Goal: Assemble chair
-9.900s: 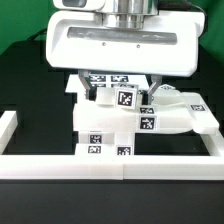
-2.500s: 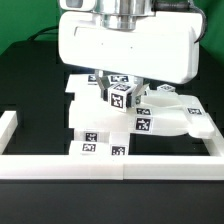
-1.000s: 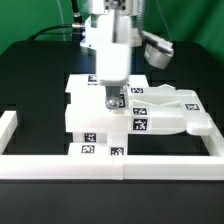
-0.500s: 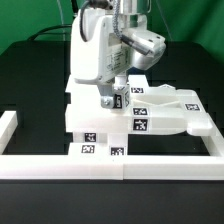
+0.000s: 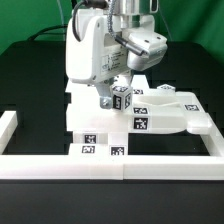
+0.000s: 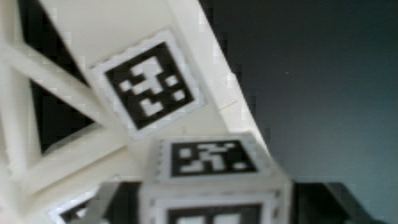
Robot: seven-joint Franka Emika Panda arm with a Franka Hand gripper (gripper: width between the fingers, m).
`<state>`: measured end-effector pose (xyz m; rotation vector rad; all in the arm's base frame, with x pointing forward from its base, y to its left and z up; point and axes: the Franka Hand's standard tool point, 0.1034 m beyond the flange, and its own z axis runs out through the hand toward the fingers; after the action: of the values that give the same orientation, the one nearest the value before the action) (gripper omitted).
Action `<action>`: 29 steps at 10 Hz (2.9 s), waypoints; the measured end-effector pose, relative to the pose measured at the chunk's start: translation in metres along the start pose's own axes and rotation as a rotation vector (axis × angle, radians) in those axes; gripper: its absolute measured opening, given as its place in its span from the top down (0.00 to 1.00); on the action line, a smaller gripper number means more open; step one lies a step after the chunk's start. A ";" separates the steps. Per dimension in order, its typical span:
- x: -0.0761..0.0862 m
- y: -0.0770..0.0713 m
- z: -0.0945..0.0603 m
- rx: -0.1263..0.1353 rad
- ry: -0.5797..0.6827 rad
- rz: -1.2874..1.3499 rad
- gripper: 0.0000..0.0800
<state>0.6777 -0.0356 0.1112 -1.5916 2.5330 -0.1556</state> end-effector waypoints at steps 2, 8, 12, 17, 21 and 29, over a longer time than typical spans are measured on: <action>0.002 0.000 0.000 -0.008 0.001 -0.159 0.23; 0.002 0.001 0.001 -0.012 0.007 -0.660 0.19; 0.000 0.000 -0.001 -0.067 0.041 -1.094 0.19; -0.006 0.002 -0.001 -0.071 0.035 -1.333 0.19; -0.005 0.002 0.000 -0.073 0.035 -1.333 0.51; -0.005 0.002 0.000 -0.064 0.042 -1.016 0.66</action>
Offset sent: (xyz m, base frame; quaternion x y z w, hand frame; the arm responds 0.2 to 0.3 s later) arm 0.0030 0.0039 0.0031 0.0009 -0.0115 -0.1774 0.9841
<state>0.6777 -0.0300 0.1111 -2.7361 1.5081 -0.2050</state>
